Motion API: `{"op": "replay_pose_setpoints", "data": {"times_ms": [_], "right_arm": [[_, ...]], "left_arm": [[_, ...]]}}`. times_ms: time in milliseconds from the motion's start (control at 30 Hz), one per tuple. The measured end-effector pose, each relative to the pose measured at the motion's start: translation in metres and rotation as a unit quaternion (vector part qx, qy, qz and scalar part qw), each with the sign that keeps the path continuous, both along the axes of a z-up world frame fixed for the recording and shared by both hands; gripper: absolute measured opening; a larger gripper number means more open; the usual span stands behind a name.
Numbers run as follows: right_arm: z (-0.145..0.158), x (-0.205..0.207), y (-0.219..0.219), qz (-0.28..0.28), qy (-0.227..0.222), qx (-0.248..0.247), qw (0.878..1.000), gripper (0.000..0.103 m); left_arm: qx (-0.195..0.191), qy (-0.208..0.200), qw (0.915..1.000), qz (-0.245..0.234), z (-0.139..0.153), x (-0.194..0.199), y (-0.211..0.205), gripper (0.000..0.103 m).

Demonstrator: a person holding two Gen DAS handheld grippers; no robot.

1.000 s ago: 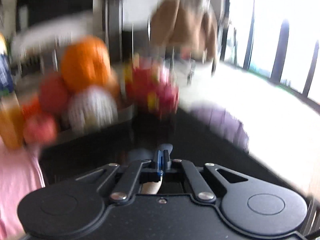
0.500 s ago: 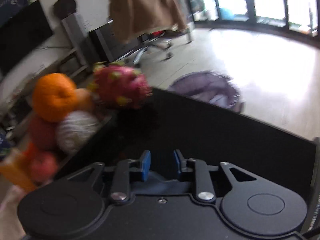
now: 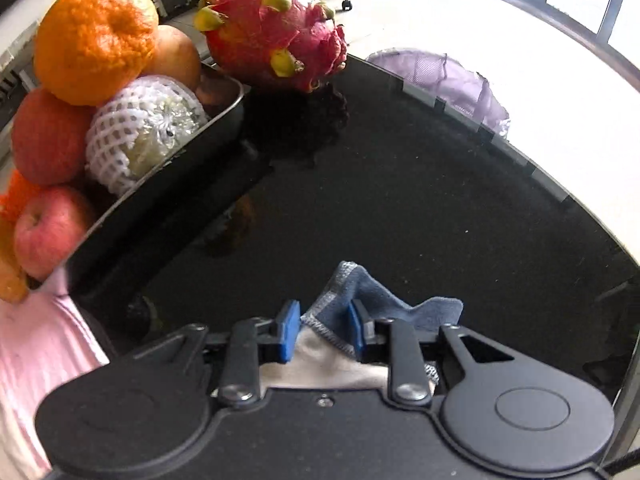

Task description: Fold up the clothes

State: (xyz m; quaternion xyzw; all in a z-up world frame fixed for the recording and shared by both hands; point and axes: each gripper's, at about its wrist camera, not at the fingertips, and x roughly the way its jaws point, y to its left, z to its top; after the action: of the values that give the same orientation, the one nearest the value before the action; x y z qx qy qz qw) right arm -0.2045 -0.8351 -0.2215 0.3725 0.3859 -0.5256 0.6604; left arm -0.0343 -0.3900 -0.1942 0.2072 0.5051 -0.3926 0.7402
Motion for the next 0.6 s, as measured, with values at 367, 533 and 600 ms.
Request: {"op": "replay_pose_setpoints", "data": {"times_ms": [367,533,600], "right_arm": [[0.016,-0.012,0.030,0.042,-0.114,-0.185,0.975,0.044],[0.029,-0.022,0.043,0.022,-0.107,-0.192,0.975,0.055],[0.056,-0.027,0.061,0.031,-0.128,-0.208,0.969,0.055]], "left_arm": [[-0.009,0.010,0.9999,0.002,-0.008,0.003,0.003,0.039],[-0.016,0.002,0.9998,0.008,0.005,0.005,0.011,0.039],[-0.027,-0.008,0.9996,0.010,0.019,0.006,0.023,0.039]]}}
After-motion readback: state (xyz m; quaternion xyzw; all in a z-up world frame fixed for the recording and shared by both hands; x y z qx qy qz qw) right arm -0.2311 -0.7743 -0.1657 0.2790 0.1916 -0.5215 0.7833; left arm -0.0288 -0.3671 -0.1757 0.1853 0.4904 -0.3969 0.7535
